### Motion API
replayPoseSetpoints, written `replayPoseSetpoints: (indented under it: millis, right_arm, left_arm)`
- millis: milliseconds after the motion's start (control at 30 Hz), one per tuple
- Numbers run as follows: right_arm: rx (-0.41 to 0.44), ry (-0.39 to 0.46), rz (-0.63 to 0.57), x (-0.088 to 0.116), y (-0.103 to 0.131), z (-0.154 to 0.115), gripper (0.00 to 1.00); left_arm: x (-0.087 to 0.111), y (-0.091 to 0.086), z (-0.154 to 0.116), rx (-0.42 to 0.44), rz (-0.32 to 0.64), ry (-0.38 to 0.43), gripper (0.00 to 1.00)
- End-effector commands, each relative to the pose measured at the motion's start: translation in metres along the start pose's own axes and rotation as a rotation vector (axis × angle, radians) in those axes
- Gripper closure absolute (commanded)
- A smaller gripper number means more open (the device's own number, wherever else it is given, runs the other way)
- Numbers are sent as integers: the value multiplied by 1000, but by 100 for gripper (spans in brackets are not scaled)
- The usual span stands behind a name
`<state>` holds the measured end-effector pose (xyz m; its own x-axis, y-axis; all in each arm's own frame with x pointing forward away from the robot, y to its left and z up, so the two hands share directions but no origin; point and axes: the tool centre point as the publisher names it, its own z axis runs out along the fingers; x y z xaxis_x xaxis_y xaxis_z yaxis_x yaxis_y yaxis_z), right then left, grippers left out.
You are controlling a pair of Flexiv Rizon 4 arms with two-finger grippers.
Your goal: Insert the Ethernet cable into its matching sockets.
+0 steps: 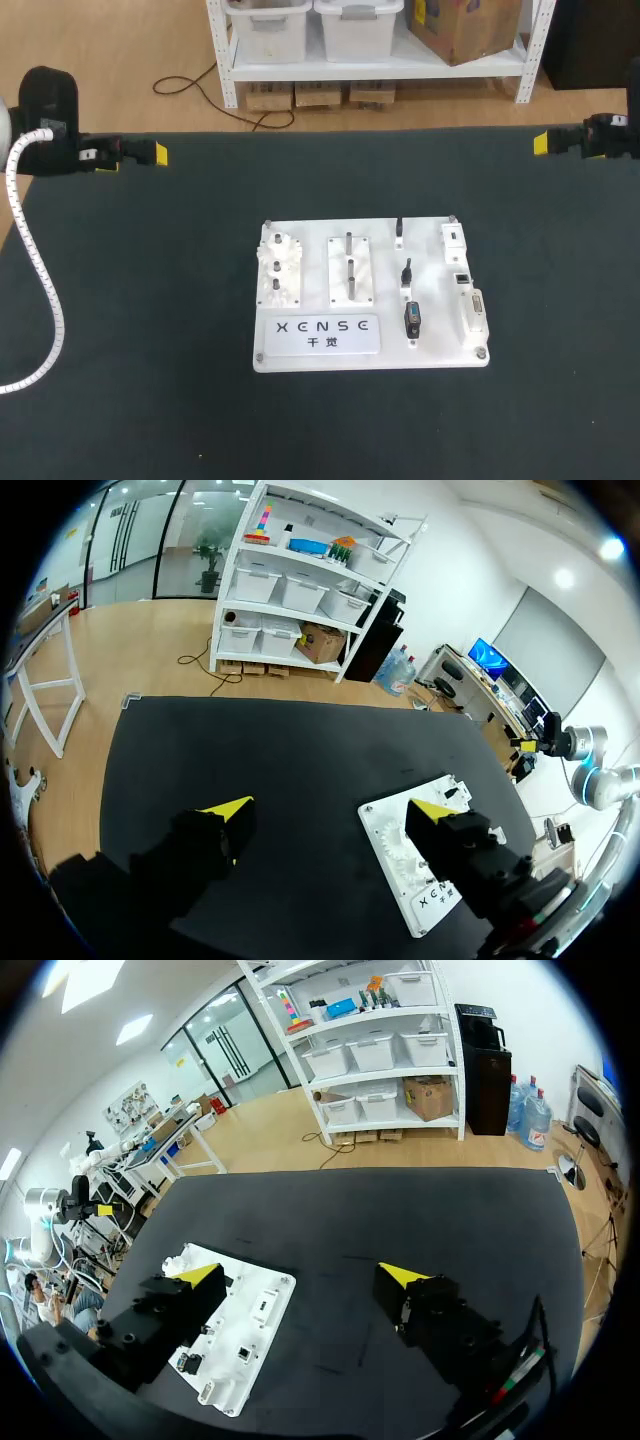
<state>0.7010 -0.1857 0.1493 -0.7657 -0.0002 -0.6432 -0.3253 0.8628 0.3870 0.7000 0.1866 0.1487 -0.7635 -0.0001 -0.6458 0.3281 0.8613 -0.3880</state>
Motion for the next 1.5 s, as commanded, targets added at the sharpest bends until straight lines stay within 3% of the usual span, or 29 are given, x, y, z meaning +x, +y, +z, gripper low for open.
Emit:
replayPoseSetpoints:
  millis: [33,367,467,567,767,833,1133,1400,1500]
  right_arm:
    - [0,1,0,0,0,0,0]
    - [0,1,0,0,0,0,0]
    - [0,1,0,0,0,0,0]
    - [0,1,0,0,0,0,0]
    - [0,1,0,0,0,0,0]
    - [0,1,0,0,0,0,0]
    - [0,1,0,0,0,0,0]
    - [0,1,0,0,0,0,0]
    - [0,1,0,0,0,0,0]
  left_arm:
    - [-1,-2,0,-7,-2,4,0]
    - [-1,-2,0,-7,-2,4,0]
    - [-18,12,-4,14,137,-16,0]
    - [-26,10,1,73,283,-8,0]
    - [-25,-13,6,278,520,-30,0]
    - [-22,-20,7,312,583,-31,0]
    - [11,-64,21,645,846,44,0]
    - [52,-111,39,817,991,119,0]
    - [67,-130,47,840,1052,153,0]
